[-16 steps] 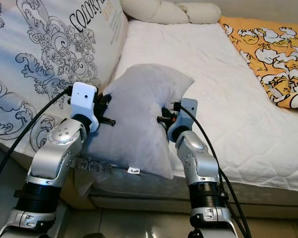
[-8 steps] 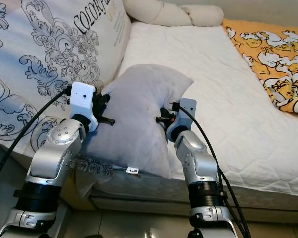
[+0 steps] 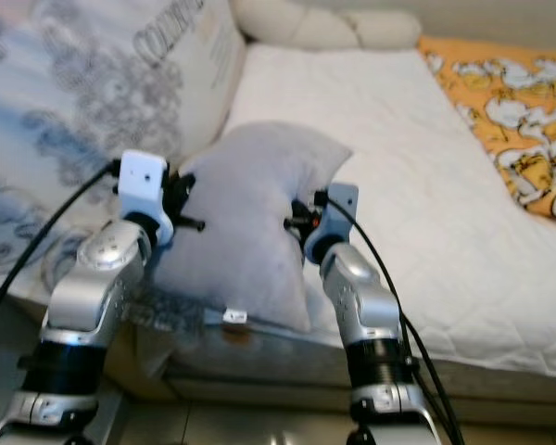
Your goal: Clean up the room
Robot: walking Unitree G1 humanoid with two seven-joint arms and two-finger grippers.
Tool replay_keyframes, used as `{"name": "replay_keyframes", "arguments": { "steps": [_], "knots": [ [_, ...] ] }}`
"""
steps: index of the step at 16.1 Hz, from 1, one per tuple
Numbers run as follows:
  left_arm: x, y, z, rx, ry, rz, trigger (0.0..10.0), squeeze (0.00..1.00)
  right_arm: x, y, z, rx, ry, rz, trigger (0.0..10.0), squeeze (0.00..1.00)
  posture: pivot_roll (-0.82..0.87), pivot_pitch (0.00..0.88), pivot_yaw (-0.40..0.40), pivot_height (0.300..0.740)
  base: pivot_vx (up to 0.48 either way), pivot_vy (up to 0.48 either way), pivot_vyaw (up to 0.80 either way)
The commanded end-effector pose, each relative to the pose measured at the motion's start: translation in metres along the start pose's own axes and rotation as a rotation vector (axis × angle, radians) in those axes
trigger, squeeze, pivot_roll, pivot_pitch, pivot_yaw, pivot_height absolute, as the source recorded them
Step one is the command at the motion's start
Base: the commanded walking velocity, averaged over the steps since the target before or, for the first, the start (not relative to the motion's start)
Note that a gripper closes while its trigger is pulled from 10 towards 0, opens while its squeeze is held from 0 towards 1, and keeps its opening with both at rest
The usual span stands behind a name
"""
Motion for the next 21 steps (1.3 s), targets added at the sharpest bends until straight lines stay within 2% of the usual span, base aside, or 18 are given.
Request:
{"name": "replay_keyframes", "arguments": {
  "steps": [1, 13, 18, 20, 21],
  "knots": [
    [0.001, -0.002, 0.012, 0.011, -0.045, -0.003, 10.0, 0.00, 0.002, 0.002, 0.011, -0.010, -0.040, 0.005, 10.0, 0.00, 0.06, 0.000, -0.019, 0.740, 0.398, 0.000, 0.00],
    [0.001, -0.002, 0.010, 0.018, -0.040, -0.004, 10.0, 0.00, 0.002, 0.004, 0.005, -0.006, -0.029, 0.012, 10.0, 0.00, 0.06, 0.000, -0.013, 0.740, 0.397, 0.000, 0.00],
    [0.001, -0.004, 0.008, 0.027, -0.033, -0.015, 10.0, 0.00, 0.001, -0.001, 0.003, 0.014, -0.028, -0.020, 10.0, 0.00, 0.06, 0.000, -0.007, 0.740, 0.370, 0.000, 0.00],
    [0.003, -0.006, 0.008, 0.055, -0.036, -0.032, 10.0, 0.00, 0.001, -0.008, 0.002, 0.022, -0.028, -0.064, 10.0, 0.00, 0.05, 0.000, 0.001, 0.740, 0.000, 0.000, 0.00],
    [0.007, -0.008, 0.008, 0.071, -0.028, -0.053, 10.0, 0.00, 0.000, -0.015, 0.003, 0.029, -0.035, -0.096, 10.0, 1.00, 0.05, 0.000, 0.004, 0.740, 0.000, 0.000, 0.00]
  ]
}}
Point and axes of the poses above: a point about 5 cm out from each wrist's last joint towards the gripper, its own x axis pointing out of the wrist towards the gripper, its own z axis along the axis of the wrist's last joint, y = z × x, the point moved 2 cm from there along x, pointing out of the wrist towards the gripper, and after that the axes turned 12 degrees about x, right-handed, at the moved point
